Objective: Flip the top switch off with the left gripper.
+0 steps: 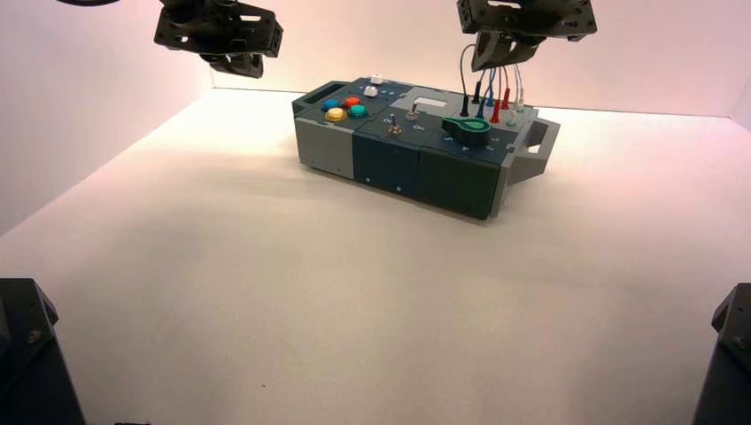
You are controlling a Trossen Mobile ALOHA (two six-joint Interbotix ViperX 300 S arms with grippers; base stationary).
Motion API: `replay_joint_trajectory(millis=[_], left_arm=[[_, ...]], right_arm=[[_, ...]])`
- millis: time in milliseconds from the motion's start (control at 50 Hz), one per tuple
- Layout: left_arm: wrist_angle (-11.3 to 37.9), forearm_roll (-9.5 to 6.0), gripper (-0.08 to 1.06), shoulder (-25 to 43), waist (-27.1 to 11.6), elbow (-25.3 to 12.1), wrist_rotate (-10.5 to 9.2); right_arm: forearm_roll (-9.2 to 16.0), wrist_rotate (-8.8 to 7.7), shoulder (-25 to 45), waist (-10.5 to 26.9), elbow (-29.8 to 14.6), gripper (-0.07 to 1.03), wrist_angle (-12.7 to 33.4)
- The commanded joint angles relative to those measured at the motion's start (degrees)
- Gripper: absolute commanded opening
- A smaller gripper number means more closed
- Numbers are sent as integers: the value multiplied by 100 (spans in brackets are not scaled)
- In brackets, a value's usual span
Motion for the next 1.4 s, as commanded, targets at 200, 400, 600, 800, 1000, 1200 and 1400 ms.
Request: replay_joint_trajectory(millis=[200,400,600,800,1000,1200,1400], left_arm=[[-26,9,-3,-88,-35,-132,18],[-26,9,-3,-79,-44,-132,18],[-26,9,-3,-88,-44,-132,9],[0,62,-3,-79,-141,-158,53],[0,88,-3,-53,-431,-229,334],[114,88,-3,26,-536,-316,378],[132,88,-3,53,-536,-316,387]], right_arm=[[-18,-9,-79,26,-105,-2,-18],[-9,-9,-79,18,-105,-2,-18],[-9,-9,-88,-79,-97,-2,70],[-9,-9,-70,-325,-70,-2,193],[-9,-9,-26,-580,-62,-2,334],[-9,9,53,-993,-62,-2,738],[-18,0,202,-1063,-176,-2,1099]])
